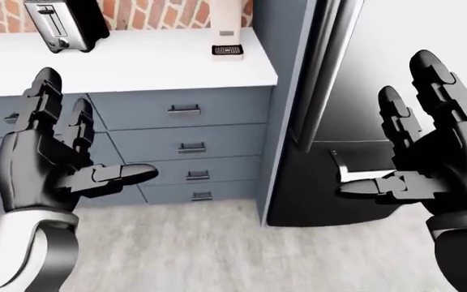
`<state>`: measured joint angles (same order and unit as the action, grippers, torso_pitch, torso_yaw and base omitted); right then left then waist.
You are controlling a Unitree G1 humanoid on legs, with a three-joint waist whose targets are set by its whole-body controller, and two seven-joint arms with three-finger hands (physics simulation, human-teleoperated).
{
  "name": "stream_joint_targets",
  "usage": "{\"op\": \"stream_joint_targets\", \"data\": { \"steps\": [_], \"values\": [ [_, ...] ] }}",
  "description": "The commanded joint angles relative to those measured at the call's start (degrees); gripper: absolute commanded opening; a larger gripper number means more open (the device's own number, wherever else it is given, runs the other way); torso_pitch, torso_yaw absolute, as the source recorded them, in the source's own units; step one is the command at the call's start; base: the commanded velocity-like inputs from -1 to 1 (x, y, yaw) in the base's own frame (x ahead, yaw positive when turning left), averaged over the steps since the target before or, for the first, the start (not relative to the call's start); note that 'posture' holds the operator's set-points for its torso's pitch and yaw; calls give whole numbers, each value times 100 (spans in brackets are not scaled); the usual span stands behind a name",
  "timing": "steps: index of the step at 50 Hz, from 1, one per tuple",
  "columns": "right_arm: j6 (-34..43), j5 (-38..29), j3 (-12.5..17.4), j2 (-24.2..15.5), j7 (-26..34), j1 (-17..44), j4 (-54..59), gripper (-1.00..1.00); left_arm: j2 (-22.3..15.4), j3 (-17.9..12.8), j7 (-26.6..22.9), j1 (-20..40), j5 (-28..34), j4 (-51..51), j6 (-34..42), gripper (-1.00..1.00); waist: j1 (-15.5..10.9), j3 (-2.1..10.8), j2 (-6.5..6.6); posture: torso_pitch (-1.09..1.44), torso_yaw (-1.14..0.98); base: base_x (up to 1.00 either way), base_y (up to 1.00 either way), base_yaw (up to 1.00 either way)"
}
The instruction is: Navigate to the stove.
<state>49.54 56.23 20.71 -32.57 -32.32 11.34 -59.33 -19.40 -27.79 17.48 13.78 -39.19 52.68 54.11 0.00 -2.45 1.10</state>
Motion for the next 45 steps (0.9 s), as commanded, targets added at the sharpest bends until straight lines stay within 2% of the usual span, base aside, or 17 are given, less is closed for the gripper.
{"op": "stream_joint_targets", "data": {
  "steps": [1,5,8,9,10,12,17,19,20,21,30,33,34,36,41,43,45],
  "values": [
    [-188,-55,151,-86,-43,106,-67,100,-59,-12,-48,129,-28,167,-193,100,14,69,-13,0,0,0,23,0],
    [-212,10,188,-121,-68,87,-67,100,-65,-38,-26,144,-66,184,-157,100,7,43,-224,0,0,0,23,0],
    [-230,-18,175,-120,-65,60,-67,100,-61,-30,-26,119,-53,196,-171,100,-14,51,-535,0,0,0,23,0],
    [-235,-31,163,-131,-54,60,-67,100,-63,-37,-21,120,-59,198,-167,100,53,38,-344,0,0,0,23,0],
    [-231,-2,174,-138,-65,67,-67,100,-63,-12,-38,120,-27,167,-201,100,8,54,-459,0,0,0,23,0],
    [-233,-11,171,-141,-56,63,-67,100,-52,12,-51,117,4,154,-221,100,28,109,-456,0,0,0,22,0],
    [-197,-128,176,-44,47,44,-67,100,-42,7,-55,116,-5,188,-183,100,34,8,-152,0,0,0,23,0],
    [-177,-141,195,-27,60,54,-67,100,-30,32,-70,106,27,189,-196,100,57,64,126,0,0,0,23,0],
    [-167,-133,202,-24,58,59,-67,100,-26,23,-71,113,31,180,-194,100,45,150,395,0,0,0,23,0],
    [-164,-181,186,4,95,49,-67,100,-26,20,-80,113,32,176,-194,100,21,143,231,0,0,0,23,0],
    [-91,-317,151,113,195,82,-67,100,-24,13,-95,132,45,155,-190,100,-3,24,-228,0,0,0,23,0],
    [-101,-310,168,106,199,64,-67,100,-23,23,-86,131,47,159,-185,100,4,117,-655,0,0,0,23,0],
    [-96,-320,167,118,210,62,-67,100,-22,25,-91,128,53,156,-190,100,75,38,-396,0,0,0,23,0],
    [-88,-392,155,165,257,50,-67,100,-23,16,-88,128,51,159,-188,100,37,84,-499,0,0,0,23,0],
    [-59,-521,142,249,359,34,-67,100,-14,22,-112,113,69,152,-206,100,26,15,-247,0,0,0,23,0],
    [-42,-570,147,287,404,35,-67,100,-20,-6,-90,127,27,178,-162,100,46,6,-49,0,0,0,23,0],
    [-31,-554,115,272,366,55,-67,100,-22,17,-93,138,51,142,-196,100,53,126,357,0,0,0,23,0]
  ]
}}
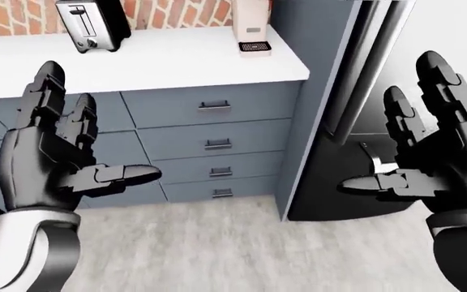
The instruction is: Navigate to the stove.
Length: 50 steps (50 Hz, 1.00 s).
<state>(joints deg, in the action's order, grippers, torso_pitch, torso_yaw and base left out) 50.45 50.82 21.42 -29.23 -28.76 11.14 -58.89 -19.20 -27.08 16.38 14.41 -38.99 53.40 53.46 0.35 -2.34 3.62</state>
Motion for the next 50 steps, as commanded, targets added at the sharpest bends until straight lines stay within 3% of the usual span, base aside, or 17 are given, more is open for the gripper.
{"op": "stream_joint_targets", "data": {
  "steps": [1,3,10,14,15,17,22,24,26,27,36,39,40,41,44,48,50],
  "values": [
    [-119,-45,40,-46,33,67,-111,100,-45,-68,23,77,21,74,-131,100,0,128,62,0,0,0,23,0],
    [-114,-47,52,-36,44,70,-111,100,-48,-55,22,73,29,66,-140,100,-23,20,-21,0,0,0,23,0],
    [-72,-68,59,-5,60,83,-111,100,-32,-25,0,66,74,57,-155,100,-22,26,-418,0,0,0,23,0],
    [5,-150,94,89,142,107,-111,100,-32,-25,9,99,92,41,-140,100,-35,46,-809,0,0,0,23,0],
    [7,-194,83,113,173,97,-111,100,-28,-10,5,89,101,53,-143,100,27,49,-622,0,0,0,23,0],
    [35,-328,75,208,274,80,-111,100,-18,12,-17,75,138,44,-161,100,-14,76,-736,0,0,0,23,0],
    [104,-433,95,294,375,108,-111,100,5,40,-42,73,191,30,-175,100,-15,19,-474,0,0,0,22,0],
    [100,-465,92,309,404,98,-111,100,20,23,-52,78,184,38,-155,100,7,14,-278,0,0,0,23,0],
    [99,-552,87,357,451,78,-111,100,28,25,-52,70,192,47,-158,100,10,143,153,0,0,0,23,0],
    [105,-529,98,351,445,91,-111,100,34,39,-56,67,204,50,-163,100,-17,134,-4,0,0,0,23,0],
    [96,-552,109,367,457,50,-111,100,41,4,-78,46,194,69,-148,100,-31,12,-456,0,0,0,23,0],
    [80,-499,143,348,434,34,-111,100,53,23,-104,22,237,49,-183,100,-23,101,-860,0,0,0,23,0],
    [82,-495,146,343,429,34,-111,100,51,10,-99,31,227,62,-163,100,40,39,-624,0,0,0,23,0],
    [74,-510,144,358,442,26,-111,100,59,3,-90,39,210,65,-150,100,-3,47,-710,0,0,0,23,0],
    [78,-573,121,387,478,23,-111,100,54,-3,-119,28,234,61,-162,100,-6,107,-664,0,0,0,23,0],
    [50,-669,89,456,556,-9,-111,100,73,-8,-113,10,228,100,-163,100,-2,-3,-403,0,0,0,23,0],
    [48,-714,86,481,594,-23,-111,100,78,6,-122,9,248,70,-187,100,23,31,-133,0,0,0,22,0]
  ]
}}
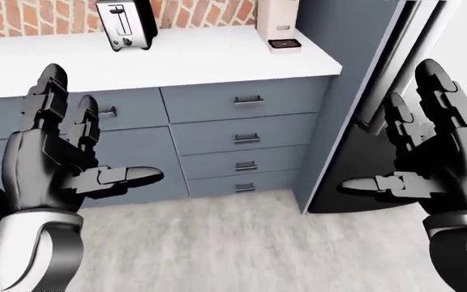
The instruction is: Navigate to the stove.
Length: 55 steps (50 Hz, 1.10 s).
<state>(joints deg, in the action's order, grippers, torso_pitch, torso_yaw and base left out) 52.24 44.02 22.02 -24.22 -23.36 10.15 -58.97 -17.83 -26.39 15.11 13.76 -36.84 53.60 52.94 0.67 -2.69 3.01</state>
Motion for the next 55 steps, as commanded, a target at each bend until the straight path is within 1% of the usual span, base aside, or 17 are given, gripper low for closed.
{"op": "stream_joint_targets", "data": {
  "steps": [1,11,15,16,18,23,25,27,36,40,41,44,49,51,53,54,55],
  "values": [
    [-114,-59,34,10,86,87,-103,100,-65,-52,8,87,39,41,-131,100,-15,151,179,0,0,0,23,0],
    [8,-289,42,161,270,148,-103,100,-59,-17,-26,99,95,-16,-171,100,-47,69,-345,0,0,0,23,0],
    [32,-200,74,116,219,166,-103,100,-58,-17,-15,116,80,-6,-137,100,-60,92,-734,0,0,0,23,0],
    [34,-226,67,136,237,162,-103,100,-48,2,-6,123,82,-13,-130,100,0,96,-545,0,0,0,23,0],
    [49,-235,79,148,255,173,-103,100,-55,-12,7,136,67,0,-100,100,-46,123,-659,0,0,0,22,0],
    [-23,-234,62,133,240,108,-103,100,-64,-43,11,92,22,25,-113,100,-48,63,-411,0,0,0,22,0],
    [-34,-281,60,161,283,91,-103,100,-59,-48,8,86,19,29,-114,100,-25,55,-217,0,0,0,23,0],
    [-10,-285,68,166,286,110,-103,100,-63,-47,12,91,17,34,-101,100,-18,175,195,0,0,0,23,0],
    [-150,295,147,-88,-123,121,-103,100,-57,-89,8,65,0,89,-67,100,-47,65,-306,0,0,0,23,0],
    [-178,273,138,-73,-99,80,-103,100,-42,-26,-38,36,94,24,-158,100,-52,113,-735,0,0,0,23,0],
    [-177,291,139,-82,-113,87,-103,100,-35,-32,-38,40,93,35,-141,100,-12,80,-612,0,0,0,23,0],
    [-166,171,96,-43,-41,85,-103,100,-38,-63,-22,66,57,61,-86,100,-29,124,-642,0,0,0,22,0],
    [-75,37,115,60,77,129,-103,100,-31,-21,-46,71,112,13,-129,100,-43,50,-379,0,0,0,23,0],
    [-66,50,112,50,63,142,-103,100,-31,-26,-52,77,122,4,-130,100,-19,66,-154,0,0,0,23,0],
    [-100,35,133,64,88,129,-103,100,-17,14,-79,64,180,-18,-166,100,-36,207,325,0,0,0,23,0],
    [-97,1,125,85,115,130,-103,100,-14,4,-78,77,172,-12,-148,100,-76,109,4,0,0,0,23,0],
    [-90,-10,124,87,119,134,-103,100,-12,4,-85,77,177,-12,-148,100,-62,94,85,0,0,0,23,0]
  ]
}}
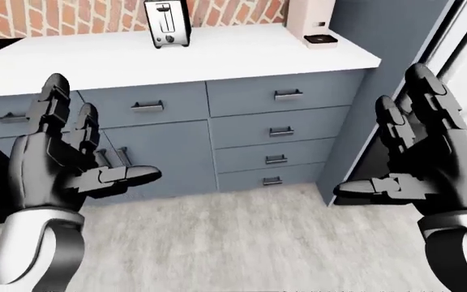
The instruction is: Navigate to the stove.
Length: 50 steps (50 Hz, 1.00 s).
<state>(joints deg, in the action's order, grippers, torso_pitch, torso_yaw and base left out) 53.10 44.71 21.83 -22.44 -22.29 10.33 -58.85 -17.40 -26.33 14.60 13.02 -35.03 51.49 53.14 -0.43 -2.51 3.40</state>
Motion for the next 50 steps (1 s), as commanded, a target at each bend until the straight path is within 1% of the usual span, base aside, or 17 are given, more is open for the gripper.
{"op": "stream_joint_targets", "data": {
  "steps": [1,8,11,16,20,22,24,25,26,33,37,38,40,45,47,49,50],
  "values": [
    [-175,-86,133,-80,17,114,-115,100,-50,-12,-38,142,-6,205,-164,100,21,95,-3,0,0,0,23,0],
    [-114,-331,136,56,192,88,-115,100,-52,-22,-56,130,16,208,-171,100,52,48,-406,0,0,0,23,0],
    [-67,-517,104,139,316,50,-115,100,-26,-5,-101,91,85,201,-209,100,50,85,-747,0,0,0,23,0],
    [-114,-623,7,183,373,26,-115,100,-1,28,-162,66,179,202,-228,100,73,122,-626,0,0,0,23,0],
    [-96,-471,44,105,273,63,-115,100,22,8,-185,90,220,191,-201,100,73,40,-400,0,0,0,23,0],
    [-99,-496,44,124,291,53,-115,100,25,-15,-166,114,199,162,-185,100,96,54,-174,0,0,0,23,0],
    [-97,-482,58,115,284,61,-115,100,20,-9,-167,113,196,177,-178,100,72,200,301,0,0,0,23,0],
    [-91,-505,56,131,302,60,-115,100,19,-15,-163,110,184,194,-162,100,36,92,-29,0,0,0,22,0],
    [-84,-543,56,167,334,58,-115,100,16,-8,-165,106,198,185,-170,100,51,82,54,0,0,0,23,0],
    [-57,-667,34,244,416,74,-115,100,37,28,-235,70,294,153,-230,100,51,58,-358,0,0,0,23,0],
    [-8,-796,29,317,513,99,-115,100,46,14,-240,95,303,162,-193,100,55,145,-853,0,0,0,23,0],
    [-5,-810,39,328,525,102,-115,100,52,28,-239,93,313,162,-195,100,121,76,-579,0,0,0,23,0],
    [35,-893,89,395,626,100,-115,100,53,33,-251,101,323,166,-188,100,80,116,-694,0,0,0,23,0],
    [59,-931,59,415,654,119,-115,100,49,28,-234,117,307,198,-130,100,68,46,-435,0,0,0,22,0],
    [71,-871,124,386,621,138,-115,100,69,90,-255,88,374,186,-172,100,93,37,-228,0,0,0,23,0],
    [42,-925,82,404,635,97,-115,100,76,46,-255,114,337,231,-107,100,92,167,203,0,0,0,23,0],
    [48,-964,75,431,667,97,-115,100,79,66,-281,104,379,173,-169,100,67,157,49,0,0,0,23,0]
  ]
}}
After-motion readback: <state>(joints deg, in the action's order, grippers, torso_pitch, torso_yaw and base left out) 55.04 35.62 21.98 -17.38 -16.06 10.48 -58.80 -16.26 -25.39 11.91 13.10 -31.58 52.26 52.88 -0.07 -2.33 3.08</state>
